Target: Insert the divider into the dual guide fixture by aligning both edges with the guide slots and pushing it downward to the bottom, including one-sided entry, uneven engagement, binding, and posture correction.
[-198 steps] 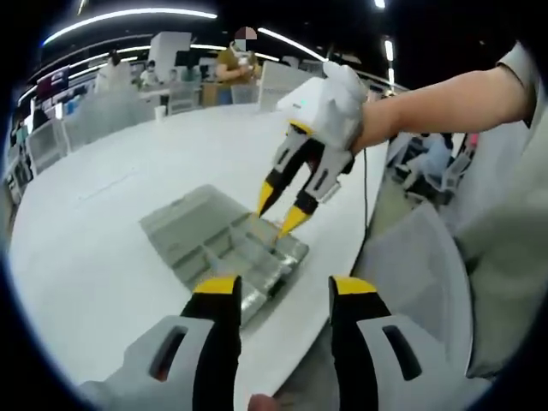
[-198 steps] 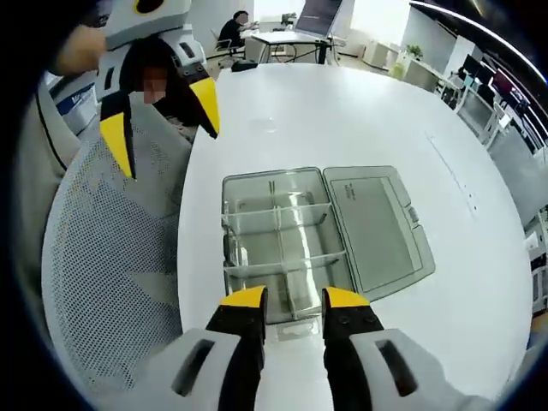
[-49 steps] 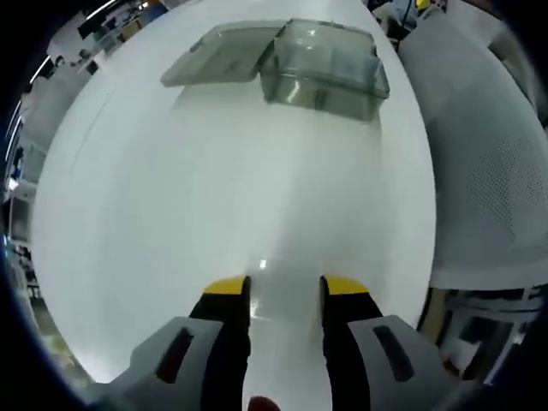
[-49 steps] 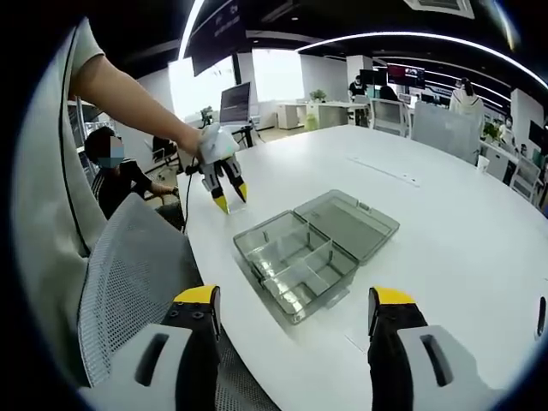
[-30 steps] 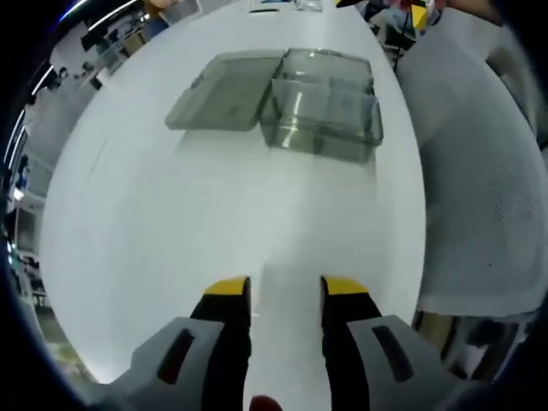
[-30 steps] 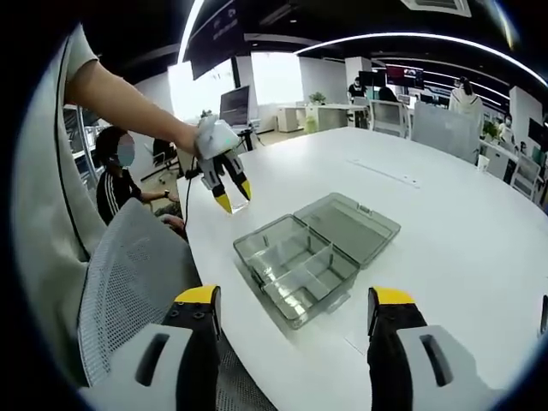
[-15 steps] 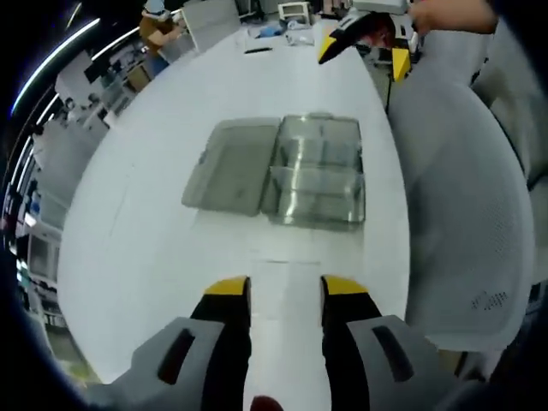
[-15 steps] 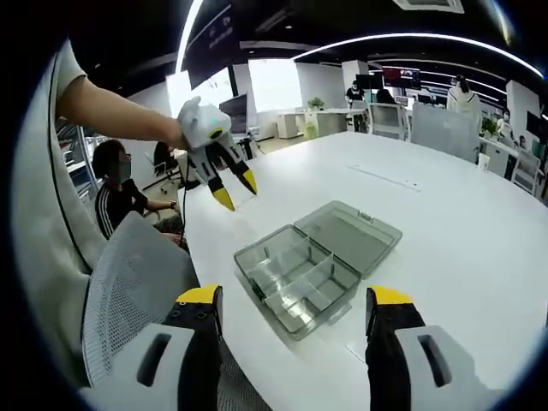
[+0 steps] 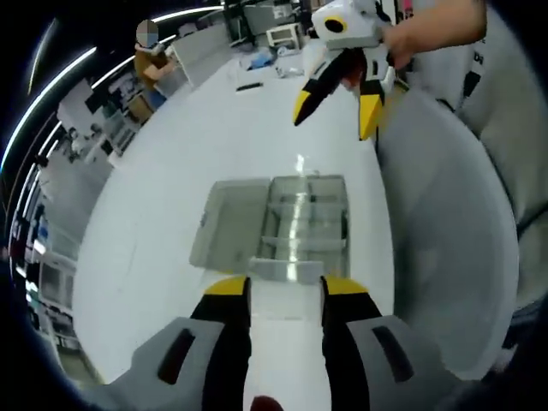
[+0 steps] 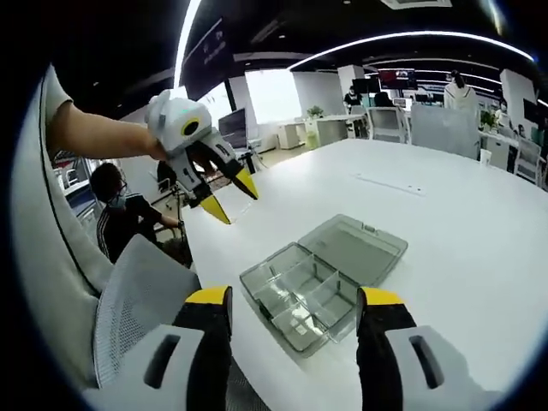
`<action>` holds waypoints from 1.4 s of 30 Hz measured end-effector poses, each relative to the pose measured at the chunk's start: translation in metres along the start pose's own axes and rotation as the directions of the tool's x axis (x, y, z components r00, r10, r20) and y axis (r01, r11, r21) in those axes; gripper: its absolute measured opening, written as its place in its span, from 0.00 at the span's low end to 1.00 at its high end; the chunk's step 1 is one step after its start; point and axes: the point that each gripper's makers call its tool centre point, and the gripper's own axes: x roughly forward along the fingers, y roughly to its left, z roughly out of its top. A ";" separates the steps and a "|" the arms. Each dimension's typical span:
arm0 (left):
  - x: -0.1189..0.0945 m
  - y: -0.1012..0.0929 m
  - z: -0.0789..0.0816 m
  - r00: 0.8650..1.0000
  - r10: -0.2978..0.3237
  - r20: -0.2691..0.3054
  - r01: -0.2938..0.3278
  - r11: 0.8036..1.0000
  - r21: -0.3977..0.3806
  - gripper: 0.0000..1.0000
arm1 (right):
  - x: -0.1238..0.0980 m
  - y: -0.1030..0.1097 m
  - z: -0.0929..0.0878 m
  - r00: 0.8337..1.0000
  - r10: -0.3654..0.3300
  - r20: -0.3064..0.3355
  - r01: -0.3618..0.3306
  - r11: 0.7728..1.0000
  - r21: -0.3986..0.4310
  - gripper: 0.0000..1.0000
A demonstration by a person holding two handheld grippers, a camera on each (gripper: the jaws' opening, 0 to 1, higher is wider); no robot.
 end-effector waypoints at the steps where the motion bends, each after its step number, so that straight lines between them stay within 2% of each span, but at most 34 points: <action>1: 0.000 -0.002 0.005 1.000 0.001 0.007 -0.001 1.000 0.004 0.29 | 0.000 -0.001 0.001 1.000 0.000 0.002 0.000 1.000 0.007 0.53; 10: 0.005 -0.010 0.037 0.999 0.012 0.050 -0.013 0.999 0.032 0.29 | 0.005 0.005 0.015 0.999 0.026 0.040 -0.028 0.998 0.062 0.45; 19: 0.015 -0.016 0.060 0.996 0.030 0.079 -0.034 0.998 0.057 0.29 | 0.008 0.013 0.023 0.996 0.054 0.065 -0.060 0.993 0.099 0.42; 27: 0.024 -0.021 0.071 0.995 0.062 0.084 -0.070 0.993 0.094 0.29 | 0.003 0.014 0.036 0.991 0.070 0.118 -0.089 0.983 0.163 0.35; 34: 0.029 -0.022 0.081 0.991 0.087 0.104 -0.097 0.991 0.089 0.29 | 0.001 0.020 0.043 0.983 0.094 0.157 -0.126 0.969 0.211 0.29; 42: 0.030 -0.025 0.091 0.987 0.107 0.119 -0.120 0.987 0.105 0.29 | 0.001 0.024 0.045 0.980 0.113 0.164 -0.150 0.959 0.239 0.24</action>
